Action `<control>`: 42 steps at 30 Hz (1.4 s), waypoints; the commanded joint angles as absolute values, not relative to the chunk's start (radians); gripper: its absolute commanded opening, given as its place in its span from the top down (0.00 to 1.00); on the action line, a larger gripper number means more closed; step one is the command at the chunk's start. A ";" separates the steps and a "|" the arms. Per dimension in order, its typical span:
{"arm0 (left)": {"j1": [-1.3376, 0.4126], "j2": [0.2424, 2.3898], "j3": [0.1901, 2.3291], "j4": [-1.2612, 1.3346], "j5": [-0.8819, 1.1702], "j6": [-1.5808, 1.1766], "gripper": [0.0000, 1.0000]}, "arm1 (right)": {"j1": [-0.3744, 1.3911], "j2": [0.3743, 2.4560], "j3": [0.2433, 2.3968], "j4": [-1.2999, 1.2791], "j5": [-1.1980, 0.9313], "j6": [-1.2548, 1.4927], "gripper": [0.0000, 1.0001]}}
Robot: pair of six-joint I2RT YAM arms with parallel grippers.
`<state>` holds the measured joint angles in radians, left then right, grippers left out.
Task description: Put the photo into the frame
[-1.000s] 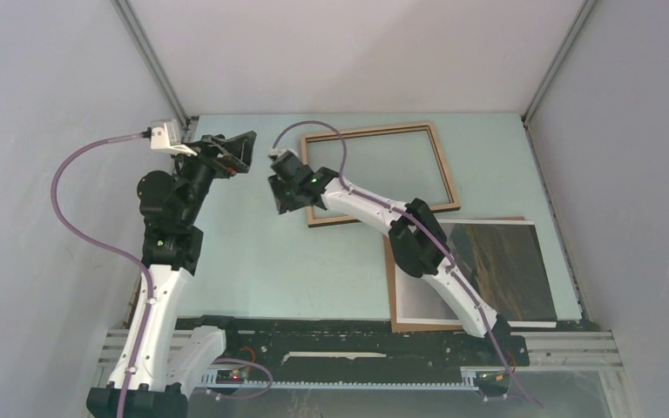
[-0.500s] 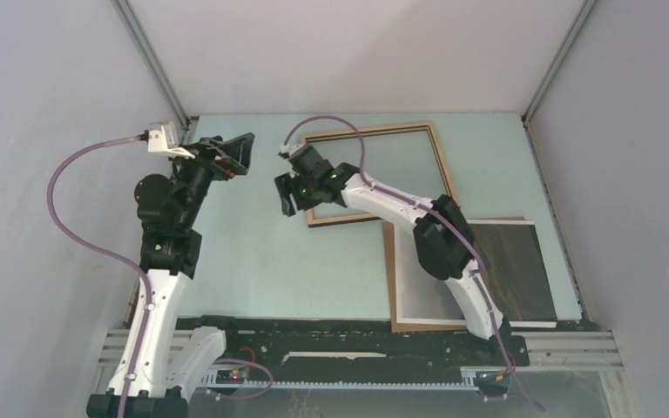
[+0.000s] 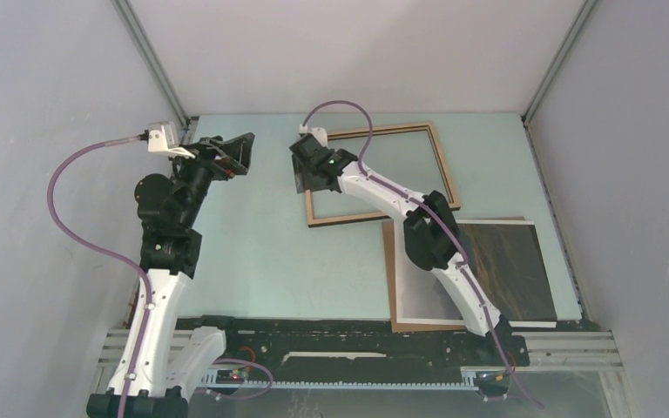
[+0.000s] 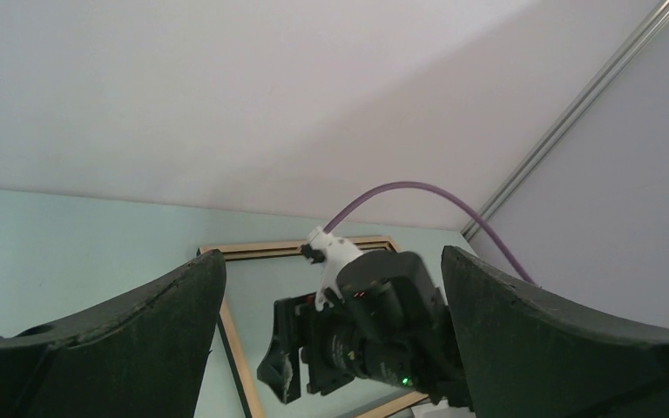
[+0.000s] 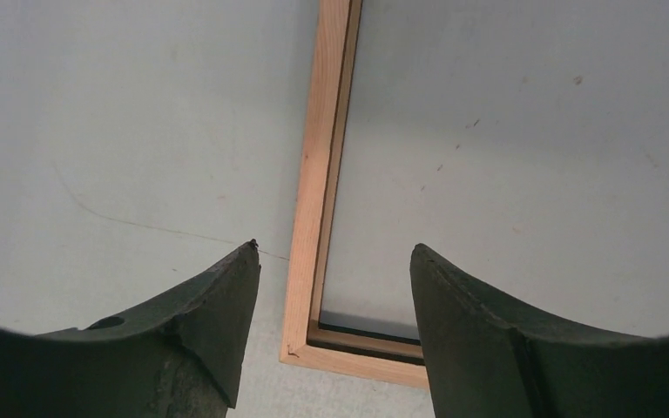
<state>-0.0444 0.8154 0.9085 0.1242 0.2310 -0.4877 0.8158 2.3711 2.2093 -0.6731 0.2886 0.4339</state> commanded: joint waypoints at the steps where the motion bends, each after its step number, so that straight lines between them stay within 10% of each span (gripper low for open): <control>1: -0.039 0.805 0.904 0.145 0.222 -0.471 0.00 | 0.838 2.417 2.254 -0.701 0.341 0.445 0.29; 29: -0.039 0.805 0.897 0.155 0.227 -0.479 0.00 | 0.859 2.608 2.398 -0.697 0.307 0.372 0.53; 42: -0.040 0.790 0.897 0.155 0.223 -0.474 0.00 | 0.941 2.548 2.364 -0.673 0.173 0.139 0.83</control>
